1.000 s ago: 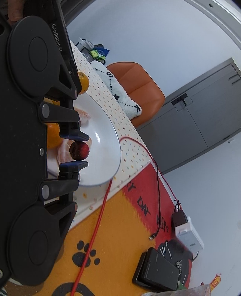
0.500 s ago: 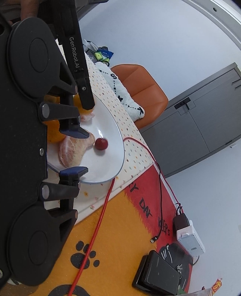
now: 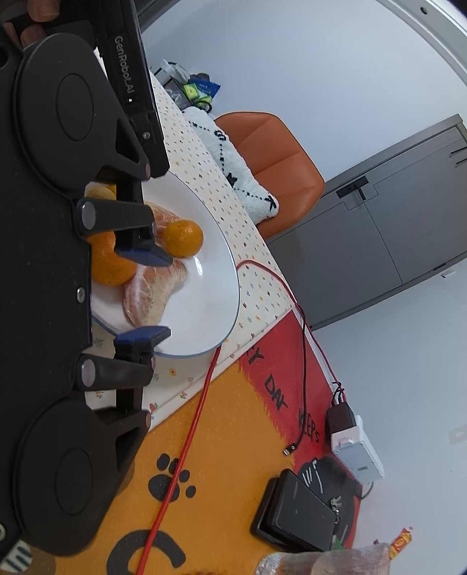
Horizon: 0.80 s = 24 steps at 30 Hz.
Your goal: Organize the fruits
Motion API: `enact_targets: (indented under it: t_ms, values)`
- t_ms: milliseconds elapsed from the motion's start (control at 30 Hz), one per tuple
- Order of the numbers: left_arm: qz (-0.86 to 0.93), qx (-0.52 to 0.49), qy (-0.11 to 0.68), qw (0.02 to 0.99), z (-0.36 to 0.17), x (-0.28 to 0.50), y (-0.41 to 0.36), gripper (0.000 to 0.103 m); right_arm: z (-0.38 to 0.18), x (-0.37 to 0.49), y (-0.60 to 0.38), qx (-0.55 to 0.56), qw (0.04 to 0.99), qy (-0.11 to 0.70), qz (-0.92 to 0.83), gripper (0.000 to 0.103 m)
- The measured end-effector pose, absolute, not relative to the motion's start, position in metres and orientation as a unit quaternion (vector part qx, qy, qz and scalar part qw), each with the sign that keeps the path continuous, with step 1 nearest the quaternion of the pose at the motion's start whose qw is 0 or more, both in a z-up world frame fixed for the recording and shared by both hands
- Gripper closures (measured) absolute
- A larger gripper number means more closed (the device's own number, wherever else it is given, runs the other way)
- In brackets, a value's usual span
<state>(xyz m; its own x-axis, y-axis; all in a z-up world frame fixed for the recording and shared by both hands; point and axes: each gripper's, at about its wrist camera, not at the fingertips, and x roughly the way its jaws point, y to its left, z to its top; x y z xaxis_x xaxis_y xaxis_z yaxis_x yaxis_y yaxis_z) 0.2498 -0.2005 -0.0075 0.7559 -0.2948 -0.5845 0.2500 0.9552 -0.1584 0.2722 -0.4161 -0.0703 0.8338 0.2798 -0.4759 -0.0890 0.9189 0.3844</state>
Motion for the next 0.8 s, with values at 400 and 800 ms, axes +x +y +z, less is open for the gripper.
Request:
enact_targets:
  t_ms: [400,800]
  values:
    - [-0.133,-0.050,0.311,0.940,0.011,0.211,-0.173,0.024,-0.046,0.239,-0.401,0.157,0.949,0.256,0.093,0.041]
    - [-0.087,-0.063,0.286,0.952,0.029,0.159,-0.136,0.012,-0.027,0.198,-0.375,0.137,0.955,0.236,0.112,0.005]
